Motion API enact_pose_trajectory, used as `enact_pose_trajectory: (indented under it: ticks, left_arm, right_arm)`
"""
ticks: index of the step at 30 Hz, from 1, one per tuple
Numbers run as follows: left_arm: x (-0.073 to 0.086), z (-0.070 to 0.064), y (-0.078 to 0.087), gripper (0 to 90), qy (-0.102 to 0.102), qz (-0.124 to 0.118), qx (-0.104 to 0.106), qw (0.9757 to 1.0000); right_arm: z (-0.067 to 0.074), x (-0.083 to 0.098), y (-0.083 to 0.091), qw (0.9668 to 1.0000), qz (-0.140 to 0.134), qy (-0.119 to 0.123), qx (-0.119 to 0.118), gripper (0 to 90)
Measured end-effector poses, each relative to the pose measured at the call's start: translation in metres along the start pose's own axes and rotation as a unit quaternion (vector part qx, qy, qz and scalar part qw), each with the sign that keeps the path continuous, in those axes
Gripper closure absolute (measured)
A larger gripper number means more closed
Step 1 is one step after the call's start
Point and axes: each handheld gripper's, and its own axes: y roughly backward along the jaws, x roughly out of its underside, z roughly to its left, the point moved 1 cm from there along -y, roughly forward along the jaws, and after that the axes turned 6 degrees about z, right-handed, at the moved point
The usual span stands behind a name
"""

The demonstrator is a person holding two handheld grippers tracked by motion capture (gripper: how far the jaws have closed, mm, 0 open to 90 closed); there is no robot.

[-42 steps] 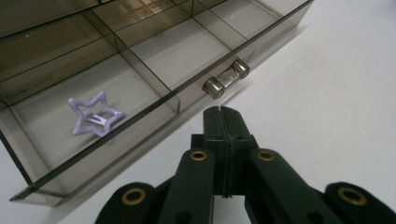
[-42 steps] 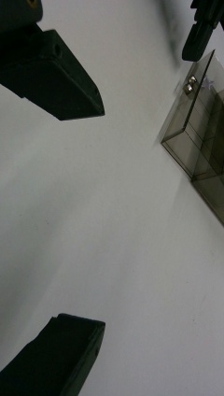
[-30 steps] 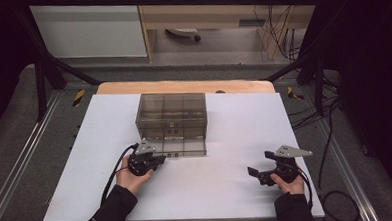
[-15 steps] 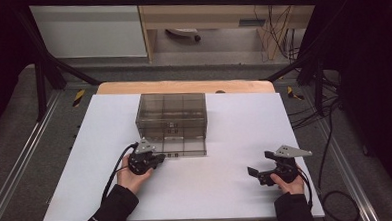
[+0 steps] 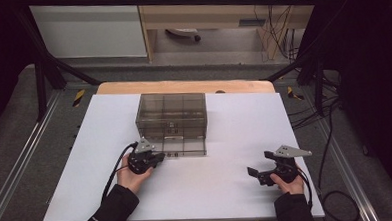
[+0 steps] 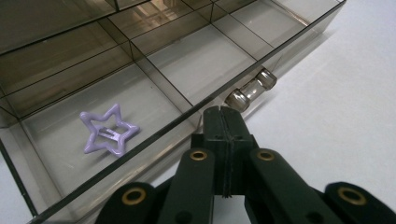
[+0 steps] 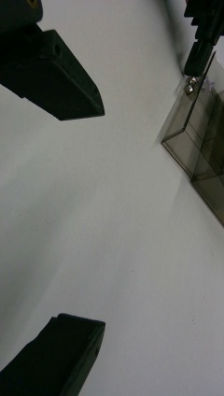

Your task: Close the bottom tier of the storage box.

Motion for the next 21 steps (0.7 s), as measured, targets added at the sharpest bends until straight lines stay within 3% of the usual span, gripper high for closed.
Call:
enact_pose_trajectory:
  ticks: [21]
  left_arm:
    - [-0.003,0.0023,-0.0023,90.0,-0.006,-0.004,-0.012,0.9999]
  right_arm:
    - [0.0002,-0.0001,-0.0004,1.0,0.0,0.0,-0.002,1.3]
